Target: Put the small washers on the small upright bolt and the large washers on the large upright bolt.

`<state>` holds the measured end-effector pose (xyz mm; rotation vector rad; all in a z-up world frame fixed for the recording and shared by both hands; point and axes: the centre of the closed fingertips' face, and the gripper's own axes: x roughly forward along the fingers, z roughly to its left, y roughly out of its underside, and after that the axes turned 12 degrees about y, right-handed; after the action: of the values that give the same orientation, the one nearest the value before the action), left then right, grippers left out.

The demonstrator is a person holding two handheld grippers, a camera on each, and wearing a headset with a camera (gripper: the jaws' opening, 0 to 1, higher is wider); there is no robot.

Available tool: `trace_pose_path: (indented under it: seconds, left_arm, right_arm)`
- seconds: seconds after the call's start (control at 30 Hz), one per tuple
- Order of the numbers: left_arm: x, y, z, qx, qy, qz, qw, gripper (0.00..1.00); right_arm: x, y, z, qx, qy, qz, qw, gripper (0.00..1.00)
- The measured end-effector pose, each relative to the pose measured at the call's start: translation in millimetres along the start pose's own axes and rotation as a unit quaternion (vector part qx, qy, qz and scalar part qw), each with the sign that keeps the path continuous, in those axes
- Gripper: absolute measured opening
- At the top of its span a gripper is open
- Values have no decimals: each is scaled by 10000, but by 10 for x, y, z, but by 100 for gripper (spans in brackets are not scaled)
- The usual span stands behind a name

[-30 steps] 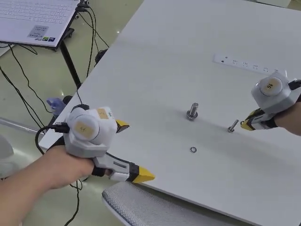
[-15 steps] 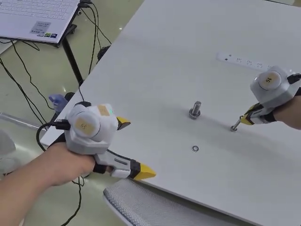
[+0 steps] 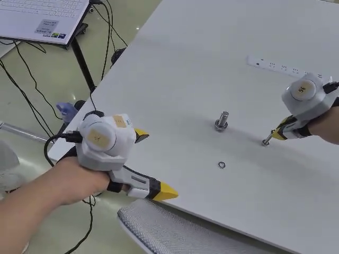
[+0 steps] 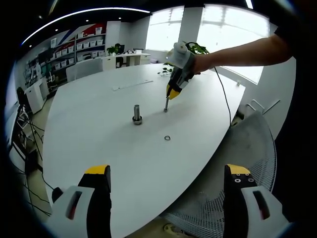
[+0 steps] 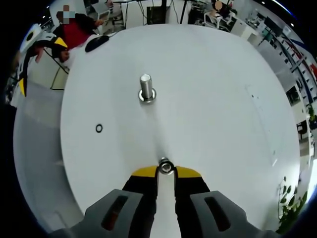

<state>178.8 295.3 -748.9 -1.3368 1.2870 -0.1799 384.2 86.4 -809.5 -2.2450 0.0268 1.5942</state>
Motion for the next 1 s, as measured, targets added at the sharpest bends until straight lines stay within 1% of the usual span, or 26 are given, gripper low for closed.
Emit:
trace_pose_path:
  seconds: [0.5, 0.67, 0.73, 1.0]
  left_arm:
    - [-19, 53, 10, -44, -13, 37, 10000, 95]
    - [-49, -1, -5, -9, -16, -6, 10000, 95]
    - [-51, -4, 4, 22, -24, 6, 10000, 94]
    - [-39, 21, 30, -22, -4, -10, 10000, 94]
  right_arm:
    - [64, 23, 38, -60, -45, 74, 9999, 13]
    - [101, 23, 50, -84, -56, 93, 9999, 13]
    - [119, 34, 59, -102, -54, 108, 9999, 13]
    - [174, 57, 74, -163, -36, 139, 9998, 13]
